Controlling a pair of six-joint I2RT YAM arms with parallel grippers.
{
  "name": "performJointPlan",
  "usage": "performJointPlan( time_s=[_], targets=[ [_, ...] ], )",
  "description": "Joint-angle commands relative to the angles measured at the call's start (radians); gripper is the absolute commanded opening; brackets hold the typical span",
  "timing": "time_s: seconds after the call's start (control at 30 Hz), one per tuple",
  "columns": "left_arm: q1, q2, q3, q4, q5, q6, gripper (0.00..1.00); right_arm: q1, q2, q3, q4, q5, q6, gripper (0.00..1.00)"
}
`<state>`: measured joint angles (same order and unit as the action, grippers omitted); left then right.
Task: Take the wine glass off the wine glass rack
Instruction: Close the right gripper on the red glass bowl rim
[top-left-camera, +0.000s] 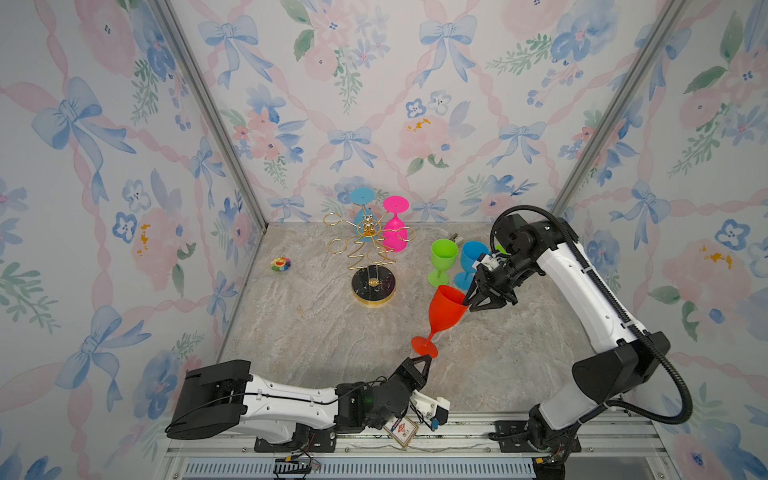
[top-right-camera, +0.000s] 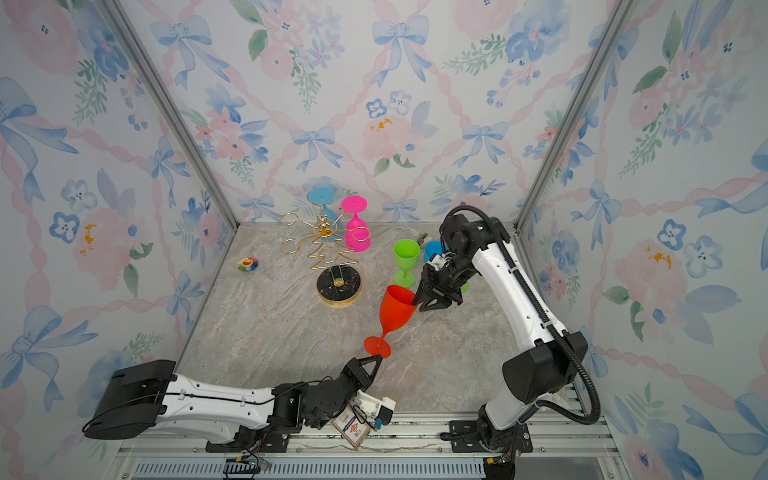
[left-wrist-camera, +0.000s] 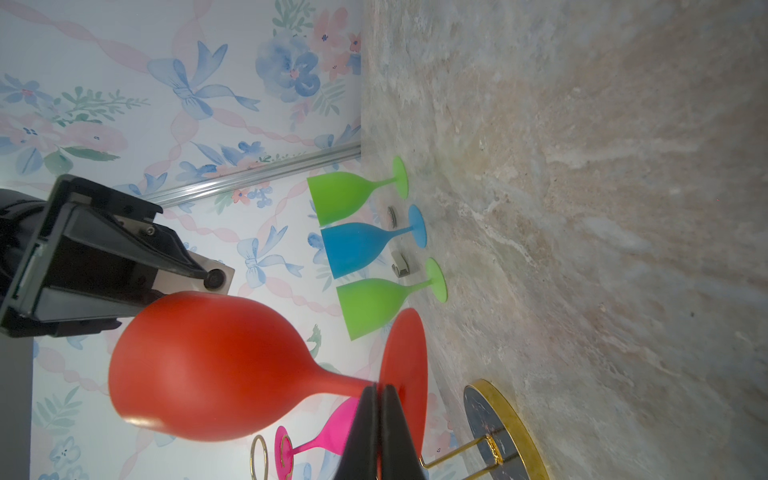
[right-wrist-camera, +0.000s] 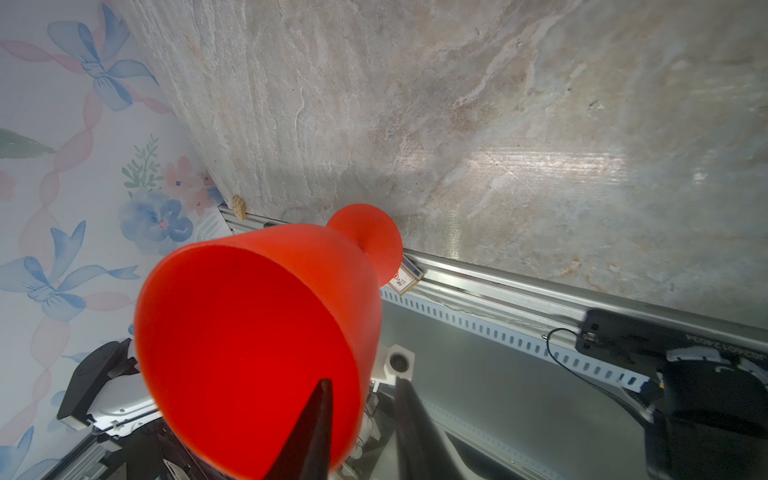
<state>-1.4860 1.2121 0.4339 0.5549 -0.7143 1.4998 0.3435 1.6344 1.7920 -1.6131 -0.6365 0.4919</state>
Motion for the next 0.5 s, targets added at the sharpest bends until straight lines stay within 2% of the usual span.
performJointPlan(
  time_s=[0.0,0.47],
  targets=[
    [-0.006,0.006,-0.002,0.050,-0.008,0.022,0.00,0.014,-0.022,-0.017,-0.025,-0.016,0.016,0.26],
    [-0.007,0.036,0.015,0.060,-0.016,0.037,0.00,-0.001,-0.057,-0.062,-0.028,-0.029,0.010,0.07]
  ],
)
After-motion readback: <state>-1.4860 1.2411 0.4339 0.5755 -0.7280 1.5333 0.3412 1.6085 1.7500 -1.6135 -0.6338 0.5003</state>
